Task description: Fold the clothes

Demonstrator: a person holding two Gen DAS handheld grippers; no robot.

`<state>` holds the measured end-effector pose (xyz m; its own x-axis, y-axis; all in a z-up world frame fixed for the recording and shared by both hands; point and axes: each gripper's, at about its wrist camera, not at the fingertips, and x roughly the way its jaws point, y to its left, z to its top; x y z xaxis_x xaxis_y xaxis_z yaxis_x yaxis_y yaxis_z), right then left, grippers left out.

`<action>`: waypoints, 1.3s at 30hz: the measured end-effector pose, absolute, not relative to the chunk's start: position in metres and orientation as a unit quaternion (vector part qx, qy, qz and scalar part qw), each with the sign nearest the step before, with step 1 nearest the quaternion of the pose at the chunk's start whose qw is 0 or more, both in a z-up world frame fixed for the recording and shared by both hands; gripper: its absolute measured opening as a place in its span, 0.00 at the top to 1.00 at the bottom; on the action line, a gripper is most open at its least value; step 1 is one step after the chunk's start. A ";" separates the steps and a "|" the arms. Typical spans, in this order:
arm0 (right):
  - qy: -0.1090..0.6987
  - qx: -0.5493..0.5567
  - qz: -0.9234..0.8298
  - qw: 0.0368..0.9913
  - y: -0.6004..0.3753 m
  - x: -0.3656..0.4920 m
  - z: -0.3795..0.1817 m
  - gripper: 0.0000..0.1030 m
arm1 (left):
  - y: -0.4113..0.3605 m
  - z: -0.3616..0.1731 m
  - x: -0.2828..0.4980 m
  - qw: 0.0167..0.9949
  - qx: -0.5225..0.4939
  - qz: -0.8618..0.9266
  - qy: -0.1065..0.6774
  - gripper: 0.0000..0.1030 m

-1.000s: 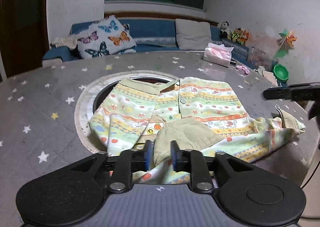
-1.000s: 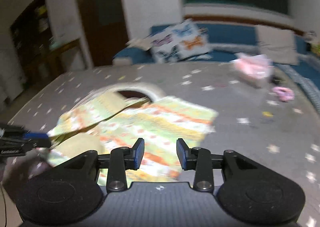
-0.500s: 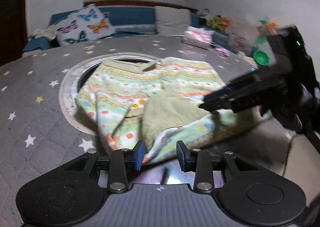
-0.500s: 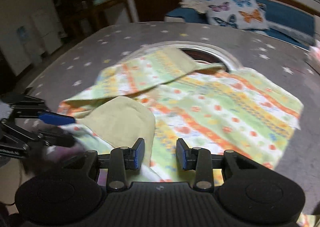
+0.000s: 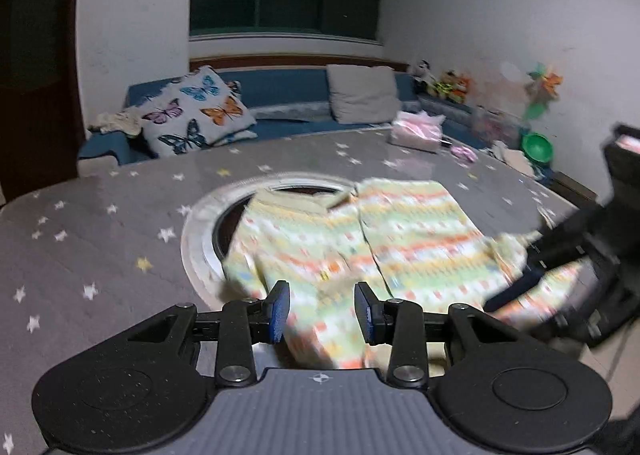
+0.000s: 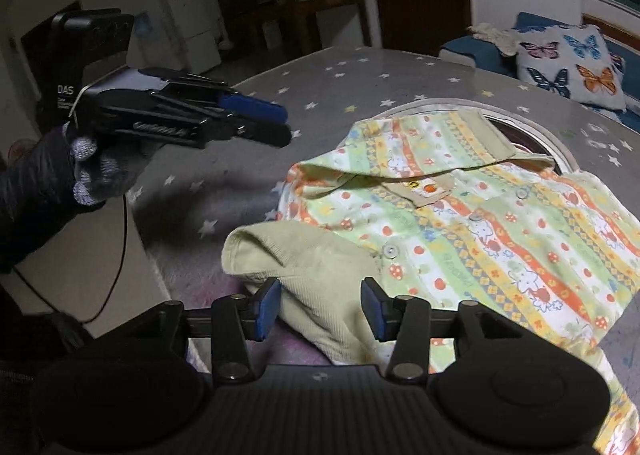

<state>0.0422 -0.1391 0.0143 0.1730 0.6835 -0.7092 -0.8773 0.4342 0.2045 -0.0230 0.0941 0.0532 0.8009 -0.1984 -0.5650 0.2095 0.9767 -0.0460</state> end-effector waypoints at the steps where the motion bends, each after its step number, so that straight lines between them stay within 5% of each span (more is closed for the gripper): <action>1: 0.387 -0.125 0.515 0.754 -0.139 0.043 0.011 0.53 | 0.090 0.053 -0.012 0.948 0.011 -0.101 0.300 0.62; 13: 0.400 -0.077 0.450 0.795 -0.180 0.061 0.003 0.39 | 0.048 0.022 0.123 0.924 0.051 -0.101 0.364 0.62; 27: 0.401 0.001 0.334 0.853 -0.253 0.070 -0.014 0.26 | 0.018 -0.021 0.193 0.914 0.072 -0.073 0.393 0.64; 29: 0.402 0.012 0.320 0.858 -0.262 0.069 -0.016 0.25 | 0.020 -0.023 0.194 0.915 0.069 -0.065 0.391 0.83; 32: 0.401 0.029 0.296 0.866 -0.278 0.067 -0.017 0.25 | 0.028 -0.019 0.192 0.920 0.059 -0.049 0.385 0.94; 39: 0.395 0.049 0.228 0.888 -0.314 0.063 -0.019 0.25 | 0.066 0.005 0.169 0.939 0.029 0.007 0.343 0.99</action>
<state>0.0628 -0.3140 -0.0194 0.5835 0.4440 -0.6799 -0.3672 0.8911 0.2668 0.1690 0.0657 0.0048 0.7645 0.0330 -0.6437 0.0072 0.9982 0.0598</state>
